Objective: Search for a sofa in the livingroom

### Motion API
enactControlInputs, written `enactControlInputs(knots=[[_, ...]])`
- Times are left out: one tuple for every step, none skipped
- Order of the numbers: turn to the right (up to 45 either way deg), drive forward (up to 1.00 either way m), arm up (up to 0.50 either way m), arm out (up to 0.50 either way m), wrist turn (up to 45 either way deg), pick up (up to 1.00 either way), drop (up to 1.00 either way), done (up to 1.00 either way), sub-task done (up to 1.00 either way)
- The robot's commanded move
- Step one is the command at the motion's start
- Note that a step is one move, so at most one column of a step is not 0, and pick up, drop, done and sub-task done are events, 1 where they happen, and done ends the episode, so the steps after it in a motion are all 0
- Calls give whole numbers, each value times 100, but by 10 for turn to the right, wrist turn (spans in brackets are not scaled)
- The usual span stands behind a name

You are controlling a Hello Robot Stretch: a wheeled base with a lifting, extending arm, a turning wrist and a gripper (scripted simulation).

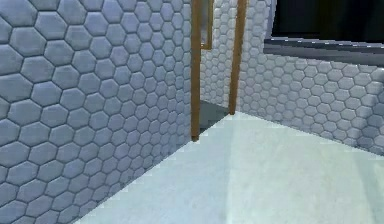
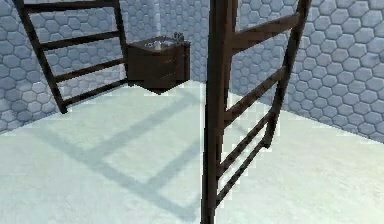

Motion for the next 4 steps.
enactControlInputs(knots=[[180,0,0,0,0,0,0,0,0],[0,100,0,0,0,0,0,0,0],[30,0,0,0,0,0,0,0,0],[0,100,0,0,0,0,0,0,0]])
